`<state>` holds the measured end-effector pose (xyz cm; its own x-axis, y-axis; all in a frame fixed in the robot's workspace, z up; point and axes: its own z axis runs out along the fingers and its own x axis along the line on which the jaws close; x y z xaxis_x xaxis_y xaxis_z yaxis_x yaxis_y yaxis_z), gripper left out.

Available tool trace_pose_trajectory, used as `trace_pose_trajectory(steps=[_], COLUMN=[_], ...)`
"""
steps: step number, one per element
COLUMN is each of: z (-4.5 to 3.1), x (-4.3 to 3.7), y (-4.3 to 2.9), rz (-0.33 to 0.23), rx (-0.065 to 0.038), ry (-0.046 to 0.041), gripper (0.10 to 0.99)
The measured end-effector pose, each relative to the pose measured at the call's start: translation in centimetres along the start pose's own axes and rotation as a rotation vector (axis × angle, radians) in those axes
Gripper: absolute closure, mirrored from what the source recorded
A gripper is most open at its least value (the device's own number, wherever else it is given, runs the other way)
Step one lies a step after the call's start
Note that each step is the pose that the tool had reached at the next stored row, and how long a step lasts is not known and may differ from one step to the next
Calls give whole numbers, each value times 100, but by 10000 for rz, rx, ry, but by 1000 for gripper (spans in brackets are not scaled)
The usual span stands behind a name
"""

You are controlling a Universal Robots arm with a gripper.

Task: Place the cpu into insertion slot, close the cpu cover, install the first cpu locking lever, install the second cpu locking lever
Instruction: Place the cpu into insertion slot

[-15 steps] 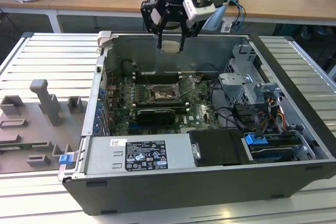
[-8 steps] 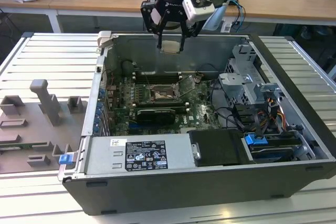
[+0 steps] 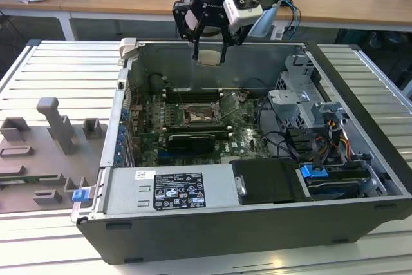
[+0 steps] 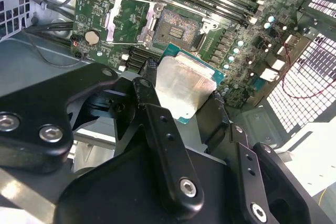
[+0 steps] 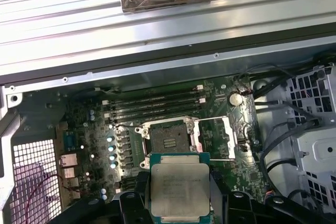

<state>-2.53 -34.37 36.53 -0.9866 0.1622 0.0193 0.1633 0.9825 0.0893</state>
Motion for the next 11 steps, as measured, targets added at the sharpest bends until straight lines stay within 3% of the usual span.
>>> trace_pose_trajectory(steps=[11], z=[0], x=[0], y=[0], rz=[195], rx=[-3], ry=[-17], gripper=[545])
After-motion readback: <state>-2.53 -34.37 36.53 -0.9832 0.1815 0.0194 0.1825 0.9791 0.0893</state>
